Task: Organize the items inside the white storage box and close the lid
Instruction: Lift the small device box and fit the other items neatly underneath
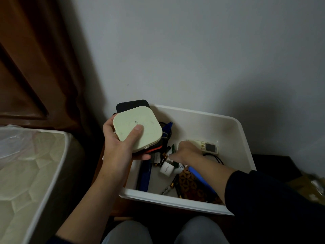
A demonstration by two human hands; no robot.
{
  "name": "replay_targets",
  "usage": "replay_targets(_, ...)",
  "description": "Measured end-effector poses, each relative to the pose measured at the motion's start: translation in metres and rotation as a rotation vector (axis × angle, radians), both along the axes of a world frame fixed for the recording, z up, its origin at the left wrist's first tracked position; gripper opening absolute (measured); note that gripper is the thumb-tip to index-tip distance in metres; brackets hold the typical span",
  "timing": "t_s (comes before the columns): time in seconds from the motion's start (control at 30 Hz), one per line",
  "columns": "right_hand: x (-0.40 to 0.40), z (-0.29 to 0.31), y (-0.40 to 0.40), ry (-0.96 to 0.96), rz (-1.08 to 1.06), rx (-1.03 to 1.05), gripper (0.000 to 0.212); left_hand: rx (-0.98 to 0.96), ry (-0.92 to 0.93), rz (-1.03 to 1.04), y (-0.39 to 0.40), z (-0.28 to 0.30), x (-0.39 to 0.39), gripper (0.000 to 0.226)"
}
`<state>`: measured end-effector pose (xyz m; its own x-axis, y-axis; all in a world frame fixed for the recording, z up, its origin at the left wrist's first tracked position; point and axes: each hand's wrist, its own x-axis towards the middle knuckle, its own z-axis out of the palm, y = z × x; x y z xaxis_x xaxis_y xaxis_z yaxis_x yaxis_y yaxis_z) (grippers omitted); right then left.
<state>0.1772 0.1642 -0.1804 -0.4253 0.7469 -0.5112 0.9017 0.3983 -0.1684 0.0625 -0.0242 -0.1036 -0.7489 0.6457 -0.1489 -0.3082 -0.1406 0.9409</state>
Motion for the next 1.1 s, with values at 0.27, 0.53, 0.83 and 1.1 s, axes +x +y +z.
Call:
replay_targets(0.27,0.014,0.023,0.023,0.17,-0.098,0.032,0.027,0.005,-0.002,0.006,0.0,-0.002,-0.001,0.062)
replay_targets(0.53,0.048,0.054,0.061,0.265,0.21,0.259,0.023,0.008,0.0,0.008,-0.001,-0.001,-0.001,0.063)
replay_targets(0.83,0.062,0.059,0.058,-0.156,0.713,0.298,0.031,0.011,0.004,0.009,0.0,-0.001,-0.001,0.062)
replay_targets(1.1,0.036,0.059,0.044,-0.507,0.649,0.358,0.033,0.005,-0.005,0.006,0.0,-0.002,-0.001,0.061)
